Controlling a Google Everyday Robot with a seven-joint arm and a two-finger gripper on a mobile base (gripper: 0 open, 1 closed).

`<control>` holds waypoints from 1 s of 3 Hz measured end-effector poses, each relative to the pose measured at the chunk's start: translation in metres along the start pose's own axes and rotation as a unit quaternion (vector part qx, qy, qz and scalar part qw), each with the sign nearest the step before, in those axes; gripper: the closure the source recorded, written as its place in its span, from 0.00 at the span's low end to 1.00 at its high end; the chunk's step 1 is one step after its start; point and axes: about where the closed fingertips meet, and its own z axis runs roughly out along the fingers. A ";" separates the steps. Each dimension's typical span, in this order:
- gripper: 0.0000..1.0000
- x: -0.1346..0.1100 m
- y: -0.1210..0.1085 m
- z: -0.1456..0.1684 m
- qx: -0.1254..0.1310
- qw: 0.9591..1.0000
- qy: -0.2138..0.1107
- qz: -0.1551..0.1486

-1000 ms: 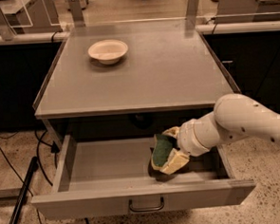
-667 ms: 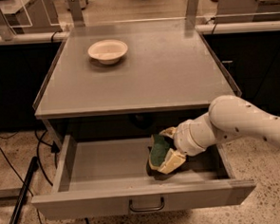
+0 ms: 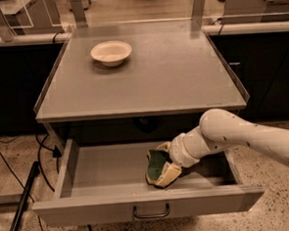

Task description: Place sponge into top drawer

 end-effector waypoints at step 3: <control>0.51 0.004 0.001 0.005 0.007 1.000 -0.004 -0.003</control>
Offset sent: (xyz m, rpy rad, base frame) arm -0.0006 0.0001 -0.0059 0.0060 -0.0131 -0.0030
